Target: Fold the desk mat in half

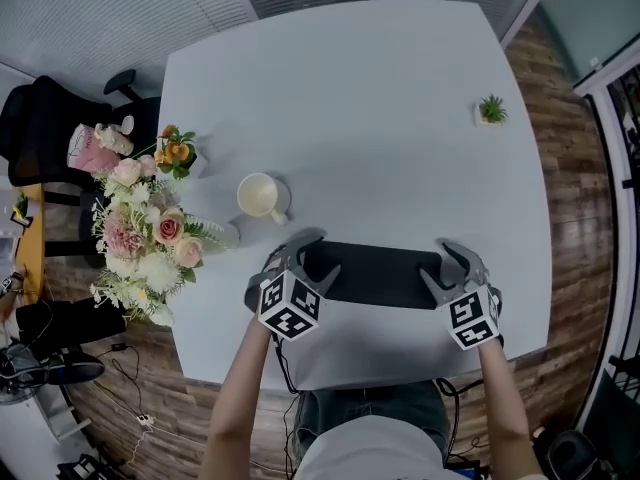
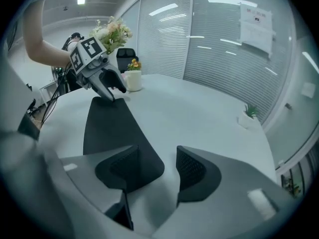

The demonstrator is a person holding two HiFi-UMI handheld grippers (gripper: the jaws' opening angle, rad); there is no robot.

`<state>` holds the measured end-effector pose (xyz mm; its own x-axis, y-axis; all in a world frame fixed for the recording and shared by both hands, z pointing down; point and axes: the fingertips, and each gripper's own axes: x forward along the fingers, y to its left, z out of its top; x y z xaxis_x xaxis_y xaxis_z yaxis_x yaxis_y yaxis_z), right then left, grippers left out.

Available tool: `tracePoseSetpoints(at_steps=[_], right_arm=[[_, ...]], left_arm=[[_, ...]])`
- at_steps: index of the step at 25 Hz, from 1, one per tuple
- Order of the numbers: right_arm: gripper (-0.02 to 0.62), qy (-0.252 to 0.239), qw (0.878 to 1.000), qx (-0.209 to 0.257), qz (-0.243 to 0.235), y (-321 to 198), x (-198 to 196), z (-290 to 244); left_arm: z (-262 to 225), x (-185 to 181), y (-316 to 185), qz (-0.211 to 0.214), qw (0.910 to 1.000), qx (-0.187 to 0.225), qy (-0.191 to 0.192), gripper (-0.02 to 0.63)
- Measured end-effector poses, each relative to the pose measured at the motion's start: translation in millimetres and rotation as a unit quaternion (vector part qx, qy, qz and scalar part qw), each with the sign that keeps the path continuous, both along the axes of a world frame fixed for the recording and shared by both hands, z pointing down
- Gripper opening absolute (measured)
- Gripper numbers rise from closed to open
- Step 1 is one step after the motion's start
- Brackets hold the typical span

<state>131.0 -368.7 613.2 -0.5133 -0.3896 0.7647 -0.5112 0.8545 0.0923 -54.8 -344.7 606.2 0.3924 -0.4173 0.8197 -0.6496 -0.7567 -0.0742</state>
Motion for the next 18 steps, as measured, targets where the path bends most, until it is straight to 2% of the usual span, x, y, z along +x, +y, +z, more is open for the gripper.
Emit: tracePoseSetpoints(at_steps=[4, 9, 15, 18], right_arm=[[0.238, -0.041, 0.996, 0.038, 0.072, -12.0, -2.5, -27.2], [0.192, -0.098, 0.981, 0.078, 0.146, -22.1, -4.2, -72.9], [0.167, -0.131, 0.958, 0.155, 0.202, -22.6, -0.6, -132.0], [0.163, -0.151, 0.947, 0.179, 0.22, -16.9, -0.3, -155.1]], left_arm=[[-22.6, 9.9, -2.5, -0.016, 0.999, 0.03, 0.028, 0.225], [-57.7, 17.1, -5.0, -0.033, 0.9944, 0.082, 0.057, 0.218], [-105.4, 18.9, -0.7, -0.071, 0.9811, 0.139, 0.114, 0.207], [-126.8, 15.5, 4.6, -0.087, 0.9737, 0.163, 0.133, 0.205]])
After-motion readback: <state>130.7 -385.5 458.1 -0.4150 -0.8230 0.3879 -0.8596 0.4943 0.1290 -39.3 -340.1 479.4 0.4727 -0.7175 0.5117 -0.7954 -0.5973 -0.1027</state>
